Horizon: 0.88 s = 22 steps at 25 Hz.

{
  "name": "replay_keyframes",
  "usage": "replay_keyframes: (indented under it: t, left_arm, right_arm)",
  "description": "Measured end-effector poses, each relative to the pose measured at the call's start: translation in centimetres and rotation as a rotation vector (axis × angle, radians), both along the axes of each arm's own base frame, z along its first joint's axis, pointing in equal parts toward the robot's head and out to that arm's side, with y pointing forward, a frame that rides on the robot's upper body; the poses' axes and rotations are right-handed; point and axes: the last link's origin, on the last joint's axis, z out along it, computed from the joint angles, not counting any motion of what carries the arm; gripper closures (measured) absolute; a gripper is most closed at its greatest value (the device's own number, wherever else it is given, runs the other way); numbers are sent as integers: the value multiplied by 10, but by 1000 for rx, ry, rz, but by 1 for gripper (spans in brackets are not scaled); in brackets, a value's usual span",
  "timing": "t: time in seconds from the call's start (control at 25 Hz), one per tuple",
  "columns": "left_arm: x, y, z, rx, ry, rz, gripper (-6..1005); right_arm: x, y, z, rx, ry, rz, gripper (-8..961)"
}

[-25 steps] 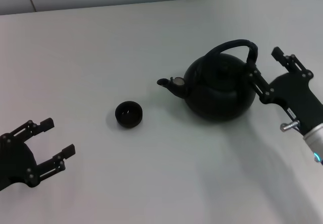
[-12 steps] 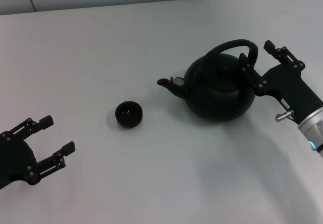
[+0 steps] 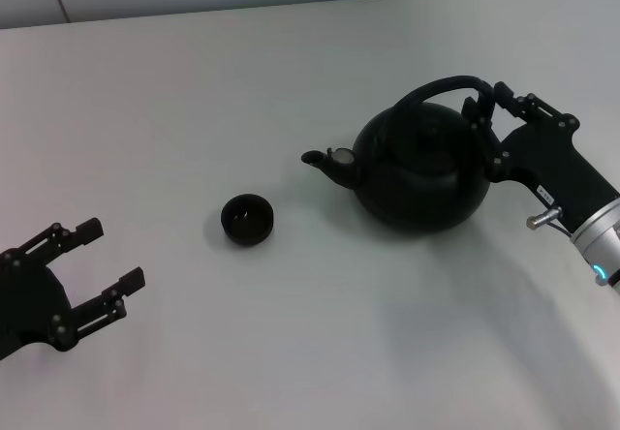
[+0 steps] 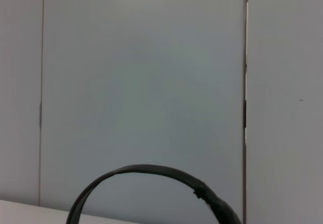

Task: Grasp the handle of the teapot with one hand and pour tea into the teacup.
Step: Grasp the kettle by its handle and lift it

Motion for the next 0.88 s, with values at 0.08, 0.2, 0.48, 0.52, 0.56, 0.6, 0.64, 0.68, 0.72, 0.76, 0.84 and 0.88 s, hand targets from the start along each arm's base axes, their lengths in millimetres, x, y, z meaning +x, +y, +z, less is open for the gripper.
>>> replay_keyframes:
  t: [0.08,0.2,0.48,0.52,0.56,0.6,0.64,0.68,0.72,0.76,0.84,0.88]
  left_arm:
    - [0,0,1,3,-2,1,230]
    - [0,0,1,4,-5,2,230]
    - [0,0,1,4,-7,2,231]
    - [0,0,1,4,-7,2,231]
    - [0,0,1,5,-7,2,231]
    - [0,0,1,5,-8,2,231]
    - [1,1,1,6,-8,2,231]
    - [1,1,1,6,-9,2,231]
    - [1,1,1,6,-9,2,231]
    - [1,1,1,6,-9,2,231]
    - [1,1,0,7,-12,2,231]
    - [1,1,0,8,-13,2,231]
  right_arm:
    - [0,1,0,-9,5,-1,528]
    - [0,1,-1,-14,4,-3,589]
    - [-2,3,-2,-18,9,-1,790]
    - [-2,3,-2,-18,9,0,825]
    - [-2,3,-2,-16,10,-1,860]
    - [-2,3,-2,-14,12,-1,861]
    - [-2,3,-1,-10,14,-1,863]
    - [-3,4,-1,-8,16,-1,864]
    - [-3,4,-1,-4,20,-1,866]
    - [-4,5,0,1,25,1,867]
    - [-7,9,2,11,42,8,867]
    - [-9,12,3,15,52,14,867]
